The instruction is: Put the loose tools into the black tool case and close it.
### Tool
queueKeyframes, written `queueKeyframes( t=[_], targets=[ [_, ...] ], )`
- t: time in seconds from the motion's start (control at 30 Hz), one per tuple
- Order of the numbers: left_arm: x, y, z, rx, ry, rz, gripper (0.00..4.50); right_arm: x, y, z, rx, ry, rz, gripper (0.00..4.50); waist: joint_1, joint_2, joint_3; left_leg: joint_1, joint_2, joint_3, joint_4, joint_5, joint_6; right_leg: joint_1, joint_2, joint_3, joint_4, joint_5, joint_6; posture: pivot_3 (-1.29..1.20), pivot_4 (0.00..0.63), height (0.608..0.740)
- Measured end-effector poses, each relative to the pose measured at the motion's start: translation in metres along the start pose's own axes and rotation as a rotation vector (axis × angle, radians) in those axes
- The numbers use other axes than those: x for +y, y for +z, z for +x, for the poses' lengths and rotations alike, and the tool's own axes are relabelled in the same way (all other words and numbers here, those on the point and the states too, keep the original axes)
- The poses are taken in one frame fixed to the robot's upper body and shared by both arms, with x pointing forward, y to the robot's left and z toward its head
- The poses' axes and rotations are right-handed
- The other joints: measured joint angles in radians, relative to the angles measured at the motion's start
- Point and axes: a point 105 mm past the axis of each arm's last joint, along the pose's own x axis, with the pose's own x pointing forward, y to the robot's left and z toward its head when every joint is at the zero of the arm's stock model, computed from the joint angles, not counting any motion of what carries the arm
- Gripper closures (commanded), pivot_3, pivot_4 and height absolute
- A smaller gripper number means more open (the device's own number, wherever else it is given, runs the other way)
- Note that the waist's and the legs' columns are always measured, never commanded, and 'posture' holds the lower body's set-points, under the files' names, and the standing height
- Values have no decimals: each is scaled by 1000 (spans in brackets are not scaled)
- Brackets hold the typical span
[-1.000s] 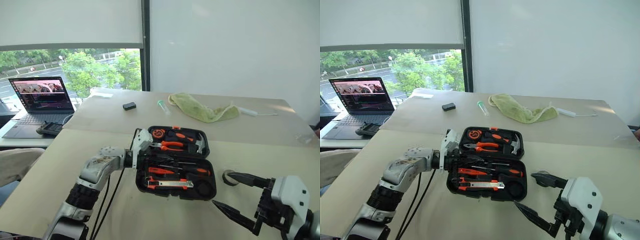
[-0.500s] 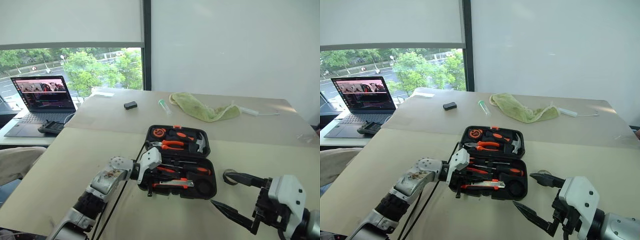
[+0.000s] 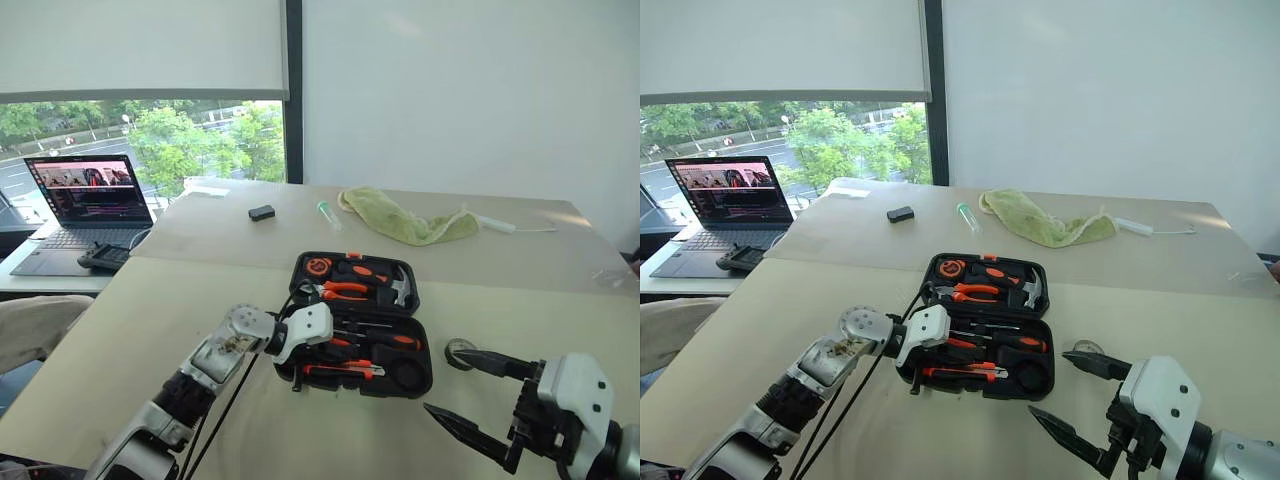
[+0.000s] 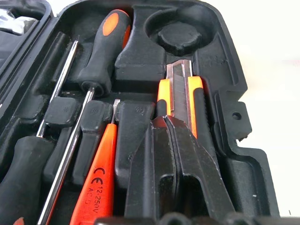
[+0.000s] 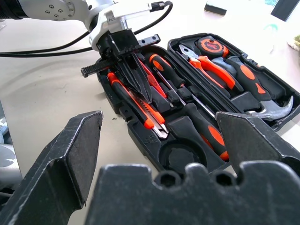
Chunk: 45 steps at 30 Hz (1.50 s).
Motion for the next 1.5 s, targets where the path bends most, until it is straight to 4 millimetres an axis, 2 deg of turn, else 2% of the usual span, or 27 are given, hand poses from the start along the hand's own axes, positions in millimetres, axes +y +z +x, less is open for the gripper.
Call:
queueKeyframes(
  t=[0.07, 0.2, 0.3, 0.37, 0.47, 0.67, 0.8, 0.9, 1.03, 1.13, 1.23, 1.33, 1.37, 1.4, 1.5],
  targets=[
    [-2, 3, 2, -64, 15, -28, 4461, -1, 0, 0, 4, -8, 0, 0, 0, 0, 0, -1, 0, 0, 0, 0, 0, -1, -1, 0, 0, 0, 0, 0, 150, 740],
    [3, 24, -6, -238, 62, -179, 4461, -6, -3, 2, 32, -30, 24, 0, -2, -2, 4, -11, 1, -1, 4, 1, -1, -7, -1, 0, 4, 2, 3, 0, 150, 740],
    [8, 38, -25, -285, 94, -223, 3784, -10, -4, 2, 49, -49, 35, 0, -4, -2, 5, -11, 1, -1, 3, 1, -2, -7, 5, 0, 5, 1, 3, 0, 150, 740],
    [10, 46, -39, -304, 89, -272, 3054, -17, -11, 0, 89, -89, 49, 0, -4, -2, 6, -11, 1, -1, 3, 1, -2, -7, 6, -1, 5, 1, 2, 0, 150, 740],
    [4, 60, -66, -292, 53, -274, 1986, -41, -21, 0, 179, -177, 59, 0, -12, -3, 9, -10, 0, -1, 4, 1, -2, -6, 8, 0, 5, 1, 2, 0, 150, 740],
    [-10, 76, -77, -269, 0, -212, 38, -64, -39, -3, 299, -230, 148, 0, -5, -3, 10, -10, 0, -1, 4, 1, -2, -6, 8, 0, 5, 0, 1, 0, 150, 740],
    [-18, 81, -81, -251, -23, -180, 38, -78, -58, 3, 423, -218, 205, 0, -9, -3, 11, -10, 0, -1, 4, 1, -2, -6, 9, 0, 5, 0, -1, 0, 150, 740],
    [-23, 87, -79, -258, -31, -154, 0, -87, -66, 11, 460, -203, 219, 657, -11, -3, 12, -10, 0, -1, 4, 2, -2, -6, 9, 0, 4, 0, -1, 0, 150, 740],
    [-26, 88, -78, -254, -9, -137, 0, -106, -73, 28, 501, -195, 205, 657, -20, -2, 13, -10, -1, -1, 4, 2, -3, -6, 10, 0, 5, 1, 1, 0, 150, 740],
    [-28, 83, -78, -251, 6, -131, 0, -112, -75, 38, 521, -169, 196, 657, -26, -2, 13, -10, -1, -1, 4, 3, -4, -6, 10, 0, 5, 1, 1, 0, 150, 740],
    [-29, 73, -77, -234, 34, -143, 0, -110, -85, 44, 566, -122, 207, 1388, -26, -2, 13, -10, -1, -1, 3, 3, -5, -6, 11, -1, 4, 1, 1, 0, 150, 740],
    [-29, 71, -77, -233, 51, -142, 0, -108, -96, 45, 615, -91, 208, 2522, -26, -2, 13, -11, -1, -1, 4, 3, -5, -7, 10, -1, 3, 1, 1, 0, 150, 740],
    [-30, 72, -77, -233, 56, -138, 0, -107, -99, 46, 625, -80, 202, 2676, -26, -2, 13, -11, -1, -1, 4, 3, -5, -7, 10, 0, 3, 1, 2, 0, 150, 740],
    [-30, 73, -77, -234, 61, -133, 0, -107, -101, 47, 634, -71, 195, 3139, -27, -2, 13, -11, -1, -1, 4, 3, -5, -7, 10, 0, 3, 1, 2, 0, 150, 740],
    [-31, 73, -78, -233, 80, -132, 0, -108, -101, 49, 634, -54, 164, 4137, -29, -2, 13, -11, -1, -1, 4, 4, -6, -7, 10, 0, 3, 1, 2, 0, 150, 740]
  ],
)
